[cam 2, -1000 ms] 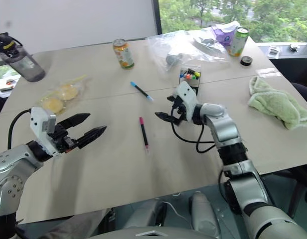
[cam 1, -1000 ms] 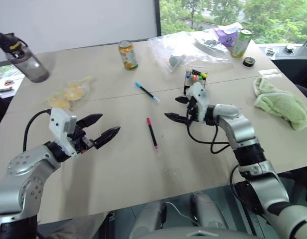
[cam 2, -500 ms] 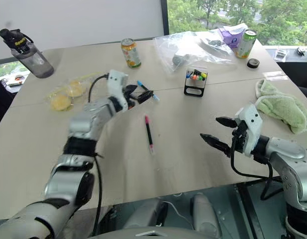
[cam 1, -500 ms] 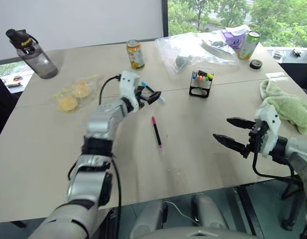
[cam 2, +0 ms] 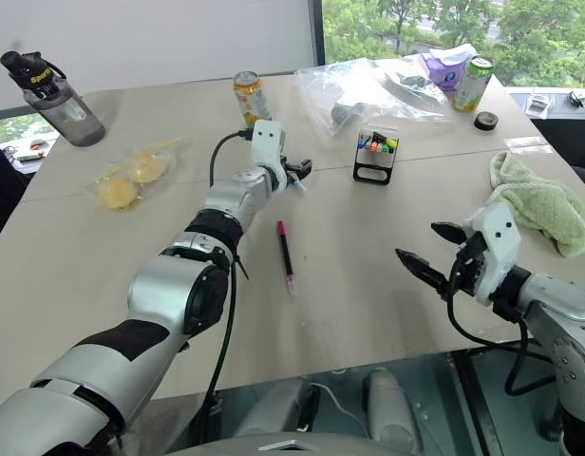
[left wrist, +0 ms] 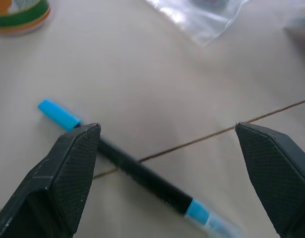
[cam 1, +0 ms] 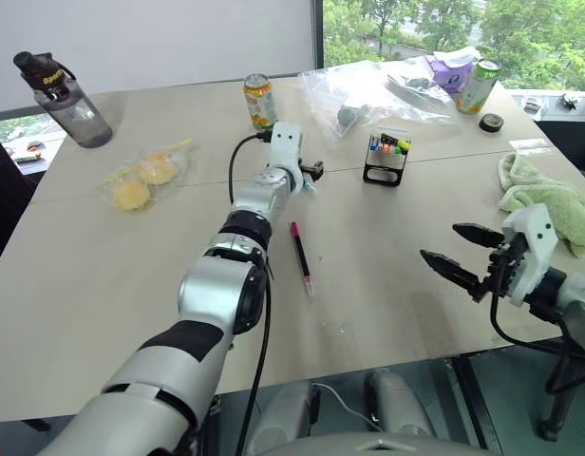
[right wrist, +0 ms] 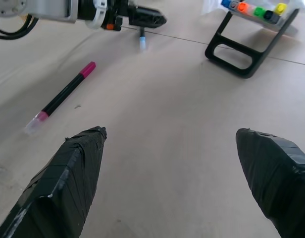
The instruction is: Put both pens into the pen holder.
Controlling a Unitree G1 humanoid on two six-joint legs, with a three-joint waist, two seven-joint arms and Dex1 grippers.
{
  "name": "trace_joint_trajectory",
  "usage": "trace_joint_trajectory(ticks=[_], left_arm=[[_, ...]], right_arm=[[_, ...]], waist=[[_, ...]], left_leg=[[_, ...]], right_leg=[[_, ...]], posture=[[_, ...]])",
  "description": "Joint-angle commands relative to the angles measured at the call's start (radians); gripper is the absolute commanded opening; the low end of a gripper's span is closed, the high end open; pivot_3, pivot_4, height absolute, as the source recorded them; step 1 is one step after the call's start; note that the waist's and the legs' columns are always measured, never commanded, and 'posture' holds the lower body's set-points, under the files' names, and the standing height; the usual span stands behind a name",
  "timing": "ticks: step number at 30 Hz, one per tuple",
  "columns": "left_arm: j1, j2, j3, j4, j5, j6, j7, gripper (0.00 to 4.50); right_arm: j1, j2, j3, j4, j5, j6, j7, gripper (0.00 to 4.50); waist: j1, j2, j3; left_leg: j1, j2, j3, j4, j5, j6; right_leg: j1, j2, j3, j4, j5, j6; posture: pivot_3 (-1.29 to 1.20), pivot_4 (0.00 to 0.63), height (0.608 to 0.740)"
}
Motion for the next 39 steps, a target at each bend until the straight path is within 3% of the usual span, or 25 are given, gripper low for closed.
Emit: trace_joint_trajectory(ticks=[1,21,25,34,39], left_arm=[[-0.033,-0.008,0.021,0.003,0.016,-0.011,0.068,4.50],[-0.043,-0.045,0.070,0.112,0.051,0.084,0.294,4.50],[-0.040,-0.047,0.088,0.115,0.042,0.129,0.347,3.60],[-0.019,-0.035,0.094,0.107,0.050,0.184,0.462,0.02],[-0.002,-0.025,0.117,0.071,0.026,0.147,0.441,0.02]], right_arm=[[0.013,-0.025,-0.048,-0.033,0.041,-0.047,0.012,4.46],[0.085,-0.077,-0.050,-0.022,0.092,-0.156,-0.003,4.46],[0.085,-0.083,-0.044,-0.021,0.092,-0.161,-0.008,4.50],[0.071,-0.097,-0.031,-0.020,0.100,-0.157,-0.025,4.50],[0.050,-0.112,-0.026,-0.003,0.107,-0.153,-0.028,4.50]], waist=[[0.000,0.000,0.000],[-0.002,-0.002,0.000],[-0.005,-0.003,-0.001],[-0.035,-0.004,-0.001],[-0.035,-0.005,-0.001]], left_leg=[[0.000,0.000,0.000,0.000,0.000,0.000],[0.002,0.000,0.003,0.000,0.000,0.000],[0.003,0.000,0.005,0.000,0.000,0.000],[0.010,0.004,0.018,-0.001,-0.001,0.001],[0.017,0.006,0.025,-0.002,-0.002,0.001]], right_leg=[[0.000,0.000,0.000,0.000,0.000,0.000],[0.001,0.000,0.002,0.002,0.000,0.000],[0.001,0.001,0.004,0.003,0.000,0.000],[0.000,0.006,0.017,0.008,0.000,0.001],[0.003,0.008,0.024,0.011,0.000,0.001]], posture=[[0.00,0.150,0.739],[0.00,0.150,0.739],[0.00,0.150,0.739],[0.00,0.150,0.739],[0.00,0.150,0.739]])
